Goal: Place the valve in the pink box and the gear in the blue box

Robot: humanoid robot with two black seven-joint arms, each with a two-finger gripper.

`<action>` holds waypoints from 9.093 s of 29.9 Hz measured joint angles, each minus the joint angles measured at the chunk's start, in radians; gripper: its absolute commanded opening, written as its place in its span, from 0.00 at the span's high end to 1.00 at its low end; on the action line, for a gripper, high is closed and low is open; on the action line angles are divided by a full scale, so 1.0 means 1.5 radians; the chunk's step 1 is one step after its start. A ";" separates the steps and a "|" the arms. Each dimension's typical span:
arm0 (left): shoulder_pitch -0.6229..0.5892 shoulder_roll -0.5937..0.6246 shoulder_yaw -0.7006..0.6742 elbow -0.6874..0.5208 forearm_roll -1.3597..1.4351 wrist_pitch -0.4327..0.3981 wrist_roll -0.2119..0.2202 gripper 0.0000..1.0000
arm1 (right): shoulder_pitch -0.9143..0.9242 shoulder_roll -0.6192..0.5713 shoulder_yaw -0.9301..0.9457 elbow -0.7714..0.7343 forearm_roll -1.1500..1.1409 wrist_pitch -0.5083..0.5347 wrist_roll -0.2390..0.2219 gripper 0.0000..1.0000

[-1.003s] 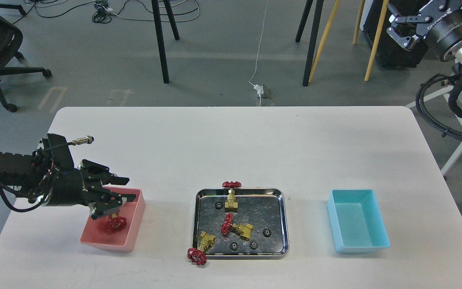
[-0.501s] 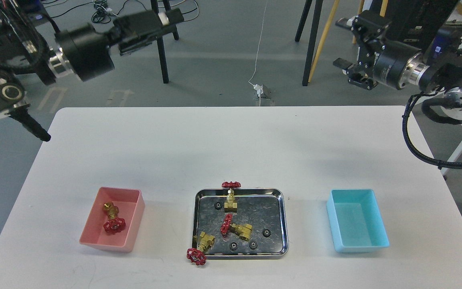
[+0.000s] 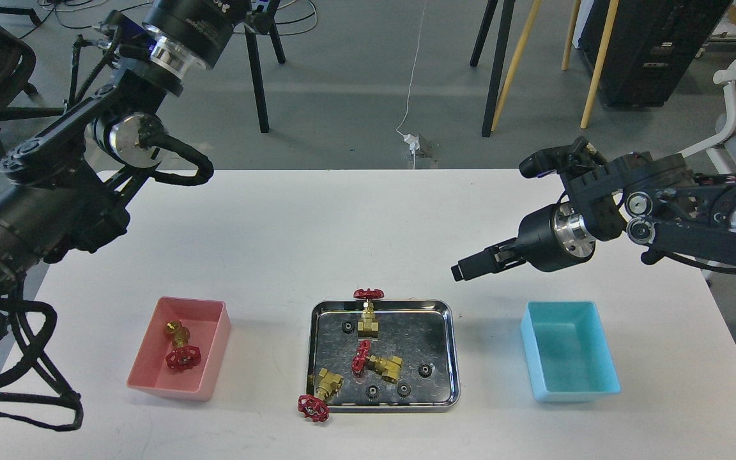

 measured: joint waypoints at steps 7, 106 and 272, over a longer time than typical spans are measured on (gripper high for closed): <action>0.007 -0.049 -0.037 -0.001 -0.001 0.005 0.000 0.15 | 0.079 0.108 -0.101 0.076 -0.009 0.000 0.001 0.46; 0.066 -0.067 -0.045 -0.018 0.000 0.012 0.000 0.11 | -0.050 0.372 -0.191 -0.191 -0.011 0.000 -0.004 0.54; 0.104 -0.069 -0.044 -0.017 0.000 0.007 0.000 0.08 | -0.084 0.372 -0.190 -0.234 0.086 -0.026 0.006 0.63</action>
